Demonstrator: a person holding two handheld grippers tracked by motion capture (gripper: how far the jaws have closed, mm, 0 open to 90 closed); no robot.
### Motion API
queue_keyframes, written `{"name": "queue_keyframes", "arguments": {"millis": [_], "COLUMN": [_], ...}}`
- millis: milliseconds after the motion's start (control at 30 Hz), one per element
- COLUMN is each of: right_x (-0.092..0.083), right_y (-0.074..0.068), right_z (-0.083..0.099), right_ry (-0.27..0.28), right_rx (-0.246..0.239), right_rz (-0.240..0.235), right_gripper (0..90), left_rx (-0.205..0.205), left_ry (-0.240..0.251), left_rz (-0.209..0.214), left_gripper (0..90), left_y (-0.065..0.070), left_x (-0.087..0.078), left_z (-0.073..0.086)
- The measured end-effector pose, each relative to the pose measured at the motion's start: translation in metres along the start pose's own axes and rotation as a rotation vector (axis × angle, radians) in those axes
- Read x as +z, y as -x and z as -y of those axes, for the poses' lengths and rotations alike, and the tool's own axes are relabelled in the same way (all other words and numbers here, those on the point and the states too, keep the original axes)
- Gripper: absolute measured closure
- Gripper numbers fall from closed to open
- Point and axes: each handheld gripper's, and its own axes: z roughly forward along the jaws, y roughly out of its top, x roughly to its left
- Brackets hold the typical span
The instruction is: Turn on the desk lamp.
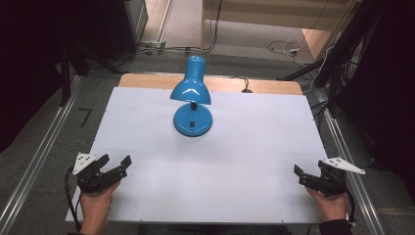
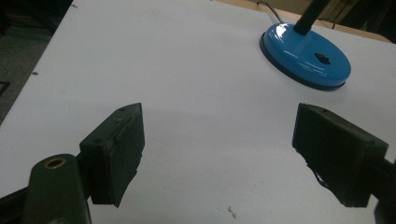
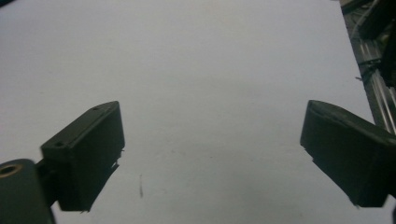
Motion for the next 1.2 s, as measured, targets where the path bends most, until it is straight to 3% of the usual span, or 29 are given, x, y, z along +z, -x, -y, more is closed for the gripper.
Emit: {"name": "queue_keyframes", "arguments": {"millis": [167,767,1200], "right_x": [-0.005,-0.003,-0.003], "right_y": [-0.003,-0.005,-0.006], "right_z": [-0.001,0.000,0.000], "right_ry": [0.039,0.042,0.037], "right_rx": [-0.009,0.006,0.011], "right_rz": [-0.010,-0.043,-0.040], "right_gripper": [9.5,11.5,11.6], "left_rx": [0.009,0.041,0.054], "left_ry": [-0.001,0.011,0.006], "left_rz": [0.003,0.004,0.004], "left_gripper": [17.3,17.3,17.4], "left_y": [0.003,0.014,0.020], "left_x": [0.001,0.009,0.014], "left_z": [-0.001,-0.006,-0.008]}}
